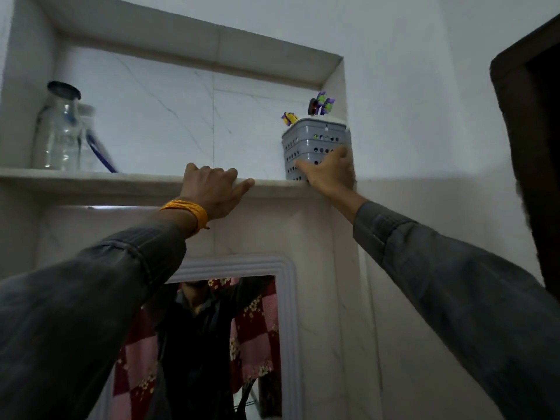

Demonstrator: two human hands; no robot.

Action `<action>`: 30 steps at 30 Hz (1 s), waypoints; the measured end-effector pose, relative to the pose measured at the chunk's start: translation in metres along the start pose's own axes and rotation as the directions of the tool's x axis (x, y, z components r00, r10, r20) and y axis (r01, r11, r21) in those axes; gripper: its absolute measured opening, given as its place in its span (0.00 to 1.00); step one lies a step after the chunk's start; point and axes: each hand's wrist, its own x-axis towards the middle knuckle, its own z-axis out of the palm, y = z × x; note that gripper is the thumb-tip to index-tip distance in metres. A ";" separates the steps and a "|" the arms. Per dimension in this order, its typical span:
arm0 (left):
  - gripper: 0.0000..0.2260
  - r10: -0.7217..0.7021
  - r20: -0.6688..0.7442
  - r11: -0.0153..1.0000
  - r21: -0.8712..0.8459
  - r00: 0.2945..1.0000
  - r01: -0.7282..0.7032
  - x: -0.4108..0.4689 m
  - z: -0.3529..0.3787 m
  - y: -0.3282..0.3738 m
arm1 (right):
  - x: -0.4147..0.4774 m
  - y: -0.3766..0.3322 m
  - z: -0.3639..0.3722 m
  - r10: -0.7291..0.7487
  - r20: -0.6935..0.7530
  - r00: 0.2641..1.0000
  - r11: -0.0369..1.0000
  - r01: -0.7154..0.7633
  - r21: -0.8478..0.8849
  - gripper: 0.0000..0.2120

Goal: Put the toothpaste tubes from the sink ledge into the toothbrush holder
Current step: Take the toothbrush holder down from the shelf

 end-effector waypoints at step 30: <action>0.23 -0.230 0.397 0.843 -0.376 0.888 0.386 -0.443 0.063 0.058 | -0.492 0.222 -0.037 0.389 0.555 0.735 0.862 -0.503 0.061 0.51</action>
